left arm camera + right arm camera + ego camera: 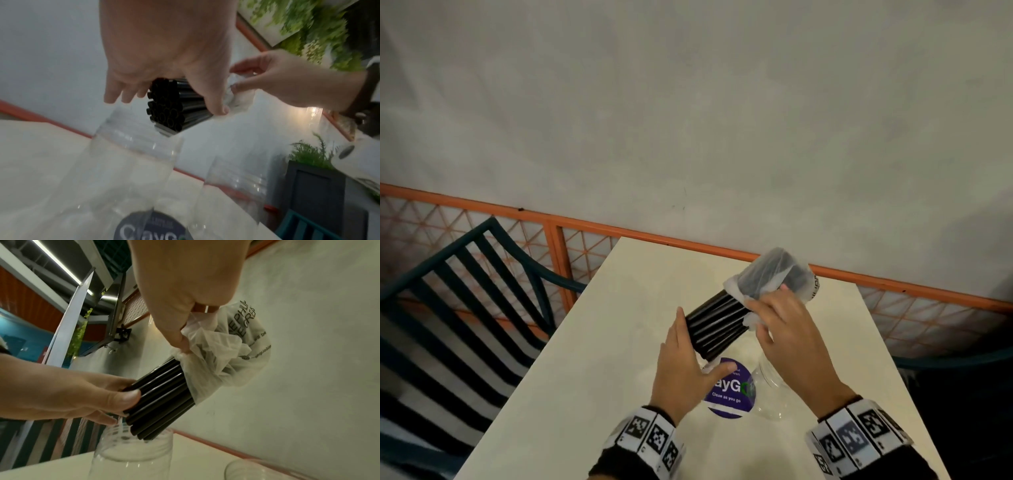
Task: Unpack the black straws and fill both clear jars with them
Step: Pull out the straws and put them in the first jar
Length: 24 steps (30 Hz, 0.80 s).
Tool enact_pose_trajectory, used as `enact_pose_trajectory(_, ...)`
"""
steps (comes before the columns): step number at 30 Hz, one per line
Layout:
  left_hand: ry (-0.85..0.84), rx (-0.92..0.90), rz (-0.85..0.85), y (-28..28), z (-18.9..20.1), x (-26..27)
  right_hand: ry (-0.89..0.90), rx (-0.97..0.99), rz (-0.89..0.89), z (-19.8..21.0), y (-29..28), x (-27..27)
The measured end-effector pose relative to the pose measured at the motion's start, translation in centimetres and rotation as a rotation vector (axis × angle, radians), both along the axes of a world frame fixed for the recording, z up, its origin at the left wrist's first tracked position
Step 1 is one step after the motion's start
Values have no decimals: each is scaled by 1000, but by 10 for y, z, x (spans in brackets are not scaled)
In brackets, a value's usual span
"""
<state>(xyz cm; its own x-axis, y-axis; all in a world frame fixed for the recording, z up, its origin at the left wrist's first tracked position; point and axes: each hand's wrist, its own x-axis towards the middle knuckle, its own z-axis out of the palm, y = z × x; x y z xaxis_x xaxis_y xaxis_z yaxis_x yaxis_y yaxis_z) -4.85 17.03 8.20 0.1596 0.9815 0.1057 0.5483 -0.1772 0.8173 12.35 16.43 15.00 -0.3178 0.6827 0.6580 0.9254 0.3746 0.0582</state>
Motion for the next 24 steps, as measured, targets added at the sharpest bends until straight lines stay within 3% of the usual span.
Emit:
enact_pose_trajectory(7, 126, 95, 157, 7, -36, 17, -165, -35, 102, -5, 8, -7)
enact_pose_trajectory(14, 234, -112, 106, 4, -39, 11, -539, -190, 155, 1, 4, -30)
enact_pose_trajectory(19, -124, -106, -35, 5, -25, -11, -838, -96, 213, -29, -2, -42)
enact_pose_trajectory(24, -105, 98, -50, 6, -30, -31, -863, -85, 72, -48, -2, -30)
